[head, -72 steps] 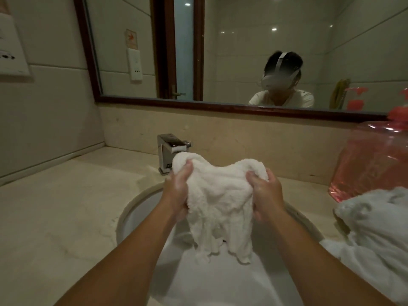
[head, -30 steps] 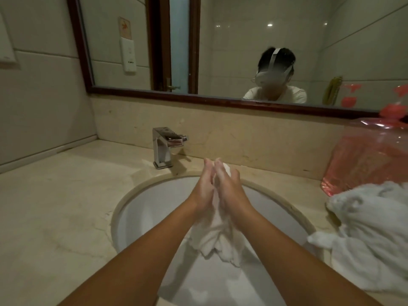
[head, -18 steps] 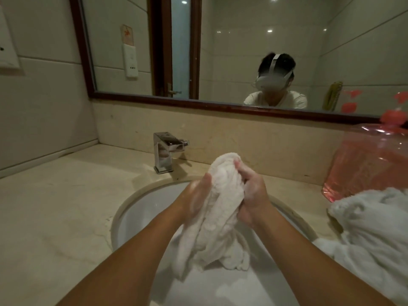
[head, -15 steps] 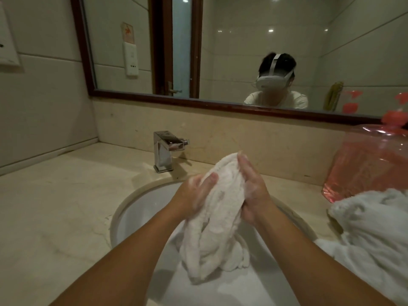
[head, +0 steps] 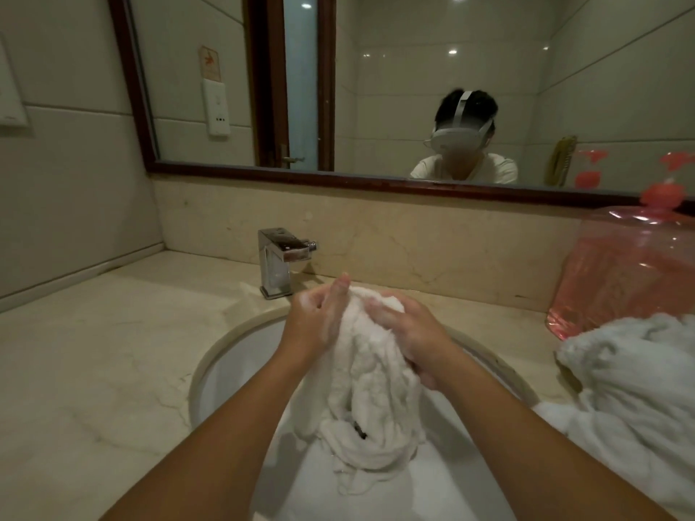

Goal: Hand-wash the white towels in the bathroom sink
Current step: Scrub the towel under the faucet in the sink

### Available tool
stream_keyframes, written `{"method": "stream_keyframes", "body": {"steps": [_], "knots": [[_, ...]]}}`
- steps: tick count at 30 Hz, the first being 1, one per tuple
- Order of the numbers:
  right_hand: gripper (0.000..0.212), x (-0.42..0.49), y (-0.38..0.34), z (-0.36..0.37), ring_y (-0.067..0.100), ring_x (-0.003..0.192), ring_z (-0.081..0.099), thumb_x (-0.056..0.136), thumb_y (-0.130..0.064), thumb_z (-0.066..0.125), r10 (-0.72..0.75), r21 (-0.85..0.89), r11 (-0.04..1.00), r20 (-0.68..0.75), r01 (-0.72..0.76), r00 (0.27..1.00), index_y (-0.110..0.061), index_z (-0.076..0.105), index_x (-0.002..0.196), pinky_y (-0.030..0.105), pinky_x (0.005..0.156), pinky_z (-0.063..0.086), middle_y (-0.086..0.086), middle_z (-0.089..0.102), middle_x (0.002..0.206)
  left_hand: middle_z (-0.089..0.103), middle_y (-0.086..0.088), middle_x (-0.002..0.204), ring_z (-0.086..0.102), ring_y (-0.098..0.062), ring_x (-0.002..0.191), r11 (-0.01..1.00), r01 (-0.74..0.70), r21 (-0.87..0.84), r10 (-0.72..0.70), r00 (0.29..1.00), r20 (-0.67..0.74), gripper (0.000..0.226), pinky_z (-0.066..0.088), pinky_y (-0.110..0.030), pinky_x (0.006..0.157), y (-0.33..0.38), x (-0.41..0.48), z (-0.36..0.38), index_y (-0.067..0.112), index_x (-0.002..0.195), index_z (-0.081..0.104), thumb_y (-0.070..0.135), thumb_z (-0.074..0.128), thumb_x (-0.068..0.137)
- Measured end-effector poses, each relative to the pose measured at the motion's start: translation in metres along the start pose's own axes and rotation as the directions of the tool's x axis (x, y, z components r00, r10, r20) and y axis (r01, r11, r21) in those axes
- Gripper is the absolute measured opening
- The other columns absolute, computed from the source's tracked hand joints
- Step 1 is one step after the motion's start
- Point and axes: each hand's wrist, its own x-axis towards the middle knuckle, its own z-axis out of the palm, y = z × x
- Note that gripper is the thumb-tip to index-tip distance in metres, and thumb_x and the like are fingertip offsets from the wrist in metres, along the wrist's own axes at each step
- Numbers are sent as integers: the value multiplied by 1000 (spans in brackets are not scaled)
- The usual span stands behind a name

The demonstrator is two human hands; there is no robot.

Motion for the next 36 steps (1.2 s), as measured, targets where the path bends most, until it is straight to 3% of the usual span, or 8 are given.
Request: {"method": "stream_keyframes", "body": {"steps": [7, 10, 14, 19, 24, 29, 33, 36], "knots": [[28, 3, -21, -3, 35, 101, 77, 105, -29, 63, 33, 431, 902, -25, -19, 999, -14, 65, 128, 54, 92, 61, 17, 79, 110, 78, -1, 119, 73, -21, 114, 953, 301, 21, -283, 868, 409, 85, 54, -41, 103, -10, -12, -1, 26, 118, 72, 93, 50, 70], [54, 10, -14, -7, 37, 111, 74, 94, -46, 77, 76, 364, 931, -107, -32, 991, -12, 65, 134, 58, 101, 58, 19, 74, 125, 80, -4, 109, 76, -26, 105, 945, 327, 23, -319, 900, 297, 83, 55, -51, 104, -9, -8, 6, 17, 114, 76, 89, 61, 74], [112, 14, 4, -6, 31, 118, 71, 60, -85, 83, 142, 163, 979, -105, -124, 984, -17, 51, 142, 55, 106, 55, 10, 65, 138, 78, -12, 94, 75, -29, 91, 950, 290, 116, -294, 956, 19, 87, 58, -49, 93, -7, -3, 6, 14, 105, 77, 90, 40, 83], [62, -2, 14, 9, 32, 101, 79, 83, -58, 84, 259, 5, 966, -14, -259, 966, -13, 72, 123, 53, 100, 59, 11, 80, 110, 78, -14, 90, 75, -30, 87, 965, 263, -5, -263, 964, -44, 71, 59, -48, 88, 2, -4, 4, 12, 96, 76, 76, 45, 95], [29, 5, 7, 8, 37, 101, 78, 104, -24, 66, 161, 176, 975, -131, -137, 978, -1, 72, 121, 56, 95, 61, 19, 80, 109, 78, -10, 110, 76, -30, 100, 938, 335, -86, -326, 940, 101, 48, 61, -51, 93, 2, -8, 8, 18, 120, 69, 57, 67, 94], [27, 6, -3, -26, 42, 108, 75, 107, -19, 59, 162, 224, 967, -171, -122, 972, 0, 75, 118, 61, 103, 55, 24, 77, 114, 72, -7, 124, 71, -28, 109, 931, 343, -127, -353, 934, -60, 65, 59, -51, 95, -2, 7, -4, 24, 128, 65, 73, 68, 85], [19, 12, -5, -35, 34, 101, 77, 104, -19, 65, 64, 103, 994, -379, -26, 923, -9, 80, 103, 49, 95, 61, 14, 81, 105, 72, -3, 116, 67, -20, 100, 958, 285, -18, -286, 952, -108, 44, 52, -31, 80, 11, 5, -1, 18, 123, 67, 55, 51, 104], [25, 14, -4, -4, 15, 95, 67, 111, -32, 51, -55, -33, 998, -460, 45, 886, -17, 70, 114, 30, 77, 54, 1, 73, 107, 58, 1, 142, 57, -23, 128, 965, 261, 40, -254, 960, -120, 62, 46, -35, 103, 18, -4, 23, 21, 146, 52, 63, 28, 107]]}}
